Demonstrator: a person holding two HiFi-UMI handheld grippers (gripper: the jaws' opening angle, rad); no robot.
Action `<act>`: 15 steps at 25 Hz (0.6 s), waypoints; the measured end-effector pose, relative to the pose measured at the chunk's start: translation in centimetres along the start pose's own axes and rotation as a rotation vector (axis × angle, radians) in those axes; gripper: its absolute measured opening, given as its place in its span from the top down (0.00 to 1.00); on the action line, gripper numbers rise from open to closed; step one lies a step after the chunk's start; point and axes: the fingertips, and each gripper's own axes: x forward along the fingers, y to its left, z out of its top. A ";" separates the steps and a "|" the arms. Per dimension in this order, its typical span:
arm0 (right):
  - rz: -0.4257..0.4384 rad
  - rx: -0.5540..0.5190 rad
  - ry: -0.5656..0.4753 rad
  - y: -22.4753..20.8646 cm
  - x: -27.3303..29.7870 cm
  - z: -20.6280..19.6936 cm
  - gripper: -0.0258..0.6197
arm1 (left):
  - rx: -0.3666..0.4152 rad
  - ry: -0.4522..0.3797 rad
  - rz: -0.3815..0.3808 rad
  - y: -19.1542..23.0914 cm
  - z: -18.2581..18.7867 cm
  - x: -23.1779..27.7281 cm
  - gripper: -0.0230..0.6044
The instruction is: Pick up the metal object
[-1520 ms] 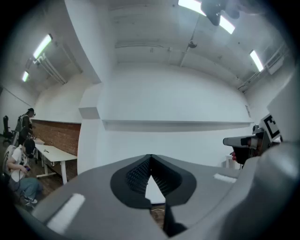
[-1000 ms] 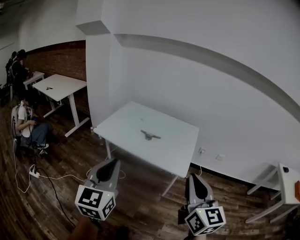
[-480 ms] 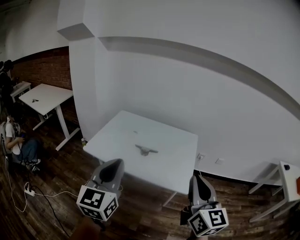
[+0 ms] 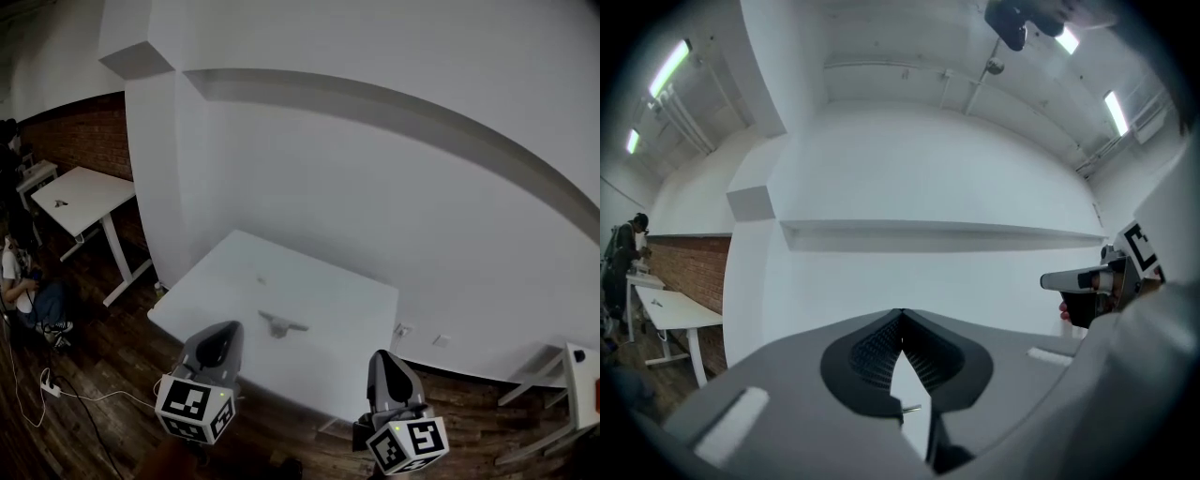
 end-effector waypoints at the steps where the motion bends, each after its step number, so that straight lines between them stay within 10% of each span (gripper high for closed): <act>1: 0.010 0.001 0.001 -0.9 1.0 0.0 0.94 | 0.005 0.002 0.011 0.0 -0.2 1.2 0.96; 15: 0.127 0.031 0.033 -8.9 11.8 -0.5 0.94 | 0.012 0.038 0.097 0.0 -1.7 12.0 0.96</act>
